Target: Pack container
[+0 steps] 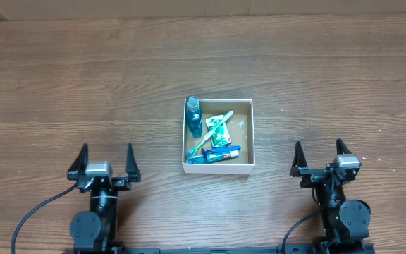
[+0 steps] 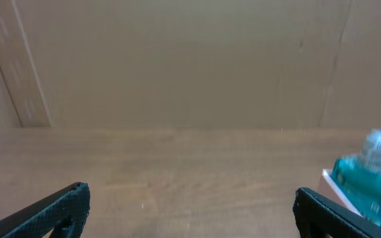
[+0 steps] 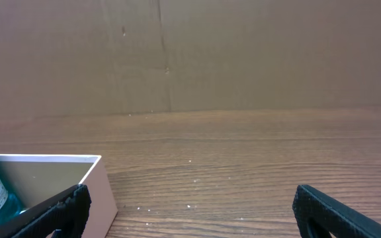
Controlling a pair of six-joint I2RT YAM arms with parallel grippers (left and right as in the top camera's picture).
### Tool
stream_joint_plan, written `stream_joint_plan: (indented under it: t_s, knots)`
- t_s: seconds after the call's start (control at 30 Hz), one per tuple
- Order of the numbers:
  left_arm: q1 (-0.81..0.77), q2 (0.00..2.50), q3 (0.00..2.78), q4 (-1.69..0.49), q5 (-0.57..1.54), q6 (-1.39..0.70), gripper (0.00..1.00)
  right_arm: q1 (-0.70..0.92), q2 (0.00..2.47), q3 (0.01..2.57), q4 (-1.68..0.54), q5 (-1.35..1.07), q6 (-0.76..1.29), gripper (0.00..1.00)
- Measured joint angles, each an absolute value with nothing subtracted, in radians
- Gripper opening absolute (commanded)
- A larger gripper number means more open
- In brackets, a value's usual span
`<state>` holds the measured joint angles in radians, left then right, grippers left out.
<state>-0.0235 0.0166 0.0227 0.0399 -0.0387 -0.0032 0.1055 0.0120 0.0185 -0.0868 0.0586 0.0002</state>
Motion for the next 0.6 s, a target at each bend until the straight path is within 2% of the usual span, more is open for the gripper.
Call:
stream_joint_plan:
  t_s: [0.17, 0.6]
  knots:
    - [-0.014, 0.016, 0.008, -0.078, -0.017, 0.000, 1.00, 0.105, 0.012, 0.019, -0.086, 0.059, 0.000, 1.00]
    - [-0.012, 0.016, 0.008, -0.078, -0.010, -0.001, 1.00, 0.105, 0.012, 0.019, -0.087, 0.059, 0.000, 1.00]
